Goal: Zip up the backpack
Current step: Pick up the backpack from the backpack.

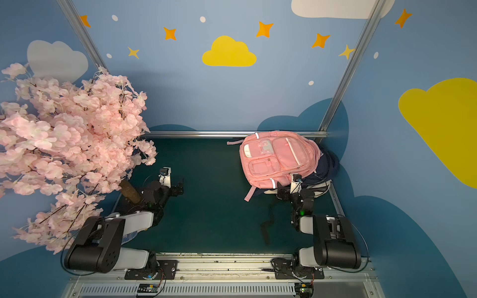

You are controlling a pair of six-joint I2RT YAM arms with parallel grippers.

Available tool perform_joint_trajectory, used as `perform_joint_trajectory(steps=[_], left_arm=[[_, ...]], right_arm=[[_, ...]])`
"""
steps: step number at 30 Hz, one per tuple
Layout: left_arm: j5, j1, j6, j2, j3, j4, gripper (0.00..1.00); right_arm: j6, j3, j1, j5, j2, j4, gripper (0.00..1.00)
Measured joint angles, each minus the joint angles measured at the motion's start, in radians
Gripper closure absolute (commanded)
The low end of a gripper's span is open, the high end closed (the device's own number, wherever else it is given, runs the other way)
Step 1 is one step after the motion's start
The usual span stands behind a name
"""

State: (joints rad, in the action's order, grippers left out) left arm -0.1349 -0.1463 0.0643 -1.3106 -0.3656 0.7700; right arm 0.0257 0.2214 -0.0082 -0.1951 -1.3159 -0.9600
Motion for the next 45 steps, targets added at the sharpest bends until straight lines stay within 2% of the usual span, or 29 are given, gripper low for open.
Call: perform_joint_trajectory(steps=[3, 6, 10, 12, 15, 19, 25, 32, 39, 42, 45], left_arm=[[-0.026, -0.087, -0.029, 0.134, -0.067, -0.117, 0.00], [-0.042, -0.113, -0.150, 0.200, -0.192, -0.262, 0.00], [-0.032, -0.102, -0.365, 0.238, -0.302, -0.422, 0.00], [0.009, -0.072, -0.463, 0.257, -0.289, -0.442, 0.00], [0.091, -0.031, -0.545, 0.225, -0.268, -0.444, 0.00], [0.141, -0.094, -0.583, 0.067, -0.373, -0.531, 0.00], [0.153, -0.267, -0.619, -0.246, -0.655, -0.616, 0.04], [0.250, -0.360, -0.698, -0.655, -1.014, -0.719, 0.10], [0.377, -0.413, -0.778, -0.867, -1.207, -0.748, 0.15], [0.422, -0.433, -0.806, -0.939, -1.304, -0.755, 0.20], [0.455, -0.447, -0.835, -1.002, -1.382, -0.754, 0.30]], right_arm=[[-0.031, 0.039, 0.013, 0.014, 0.200, 0.145, 0.02], [-0.123, 0.146, 0.018, 0.058, 0.333, 0.313, 0.02], [-0.277, 0.319, 0.008, 0.135, 0.407, 0.576, 0.02], [-0.356, 0.380, -0.012, 0.142, 0.420, 0.682, 0.02], [-0.455, 0.402, -0.050, 0.117, 0.418, 0.765, 0.02], [-0.528, 0.460, -0.088, 0.095, 0.317, 0.907, 0.02], [-0.582, 0.626, -0.136, 0.135, 0.123, 1.044, 0.05], [-0.616, 0.748, -0.208, 0.206, -0.056, 1.123, 0.14], [-0.643, 0.806, -0.265, 0.168, -0.226, 1.137, 0.24], [-0.650, 0.830, -0.279, 0.114, -0.289, 1.136, 0.28], [-0.658, 0.858, -0.291, 0.050, -0.343, 1.136, 0.38]])
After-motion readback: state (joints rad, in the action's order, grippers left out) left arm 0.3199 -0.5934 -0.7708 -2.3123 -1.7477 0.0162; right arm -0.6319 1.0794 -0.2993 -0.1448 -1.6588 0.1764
